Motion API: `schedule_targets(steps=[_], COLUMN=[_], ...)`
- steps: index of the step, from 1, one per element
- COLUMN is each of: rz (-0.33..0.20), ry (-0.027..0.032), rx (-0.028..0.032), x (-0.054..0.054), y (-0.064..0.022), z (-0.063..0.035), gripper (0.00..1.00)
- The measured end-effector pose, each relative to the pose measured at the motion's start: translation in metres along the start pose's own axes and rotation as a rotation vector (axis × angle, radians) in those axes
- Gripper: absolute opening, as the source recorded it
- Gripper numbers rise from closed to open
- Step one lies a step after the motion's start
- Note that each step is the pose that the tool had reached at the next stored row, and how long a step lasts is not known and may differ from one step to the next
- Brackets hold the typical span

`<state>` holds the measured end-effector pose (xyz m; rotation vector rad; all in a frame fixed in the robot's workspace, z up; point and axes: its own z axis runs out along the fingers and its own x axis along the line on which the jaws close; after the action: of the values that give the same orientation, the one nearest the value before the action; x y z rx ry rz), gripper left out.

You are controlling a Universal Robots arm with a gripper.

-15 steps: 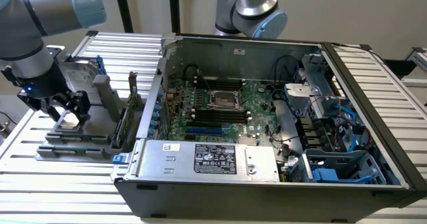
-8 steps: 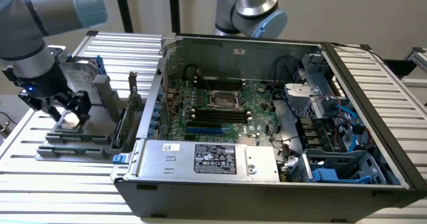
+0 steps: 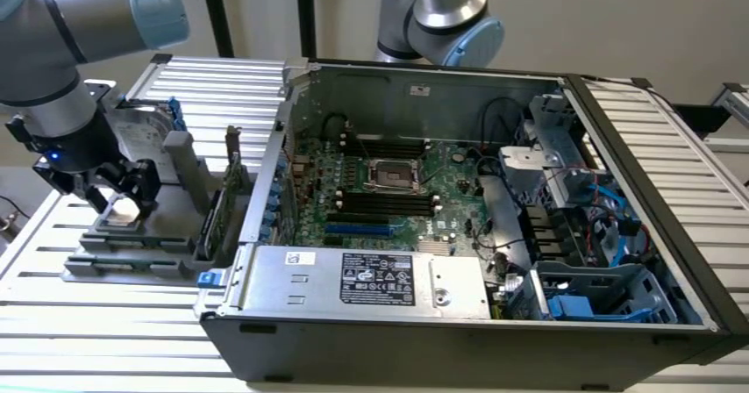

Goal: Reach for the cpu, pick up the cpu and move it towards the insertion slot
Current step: 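Pick up the cpu and move it towards the insertion slot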

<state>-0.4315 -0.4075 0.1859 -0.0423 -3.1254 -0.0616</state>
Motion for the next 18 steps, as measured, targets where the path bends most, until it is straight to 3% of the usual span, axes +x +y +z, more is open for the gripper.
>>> schedule_targets(steps=[8,9,13,14,18], rz=[-0.006,-0.006,-0.008,-0.008,-0.009], ry=[0.0002,0.0002,0.0004,0.0004,0.0003], rx=[0.0001,0.0001,0.0002,0.0002,0.0001], x=[0.0,0.0,0.0,0.0,0.0], y=[0.0,0.0,0.0,0.0,0.0], z=[0.0,0.0,0.0,0.0,0.0], gripper=[0.69,0.62,0.6,0.54,0.54])
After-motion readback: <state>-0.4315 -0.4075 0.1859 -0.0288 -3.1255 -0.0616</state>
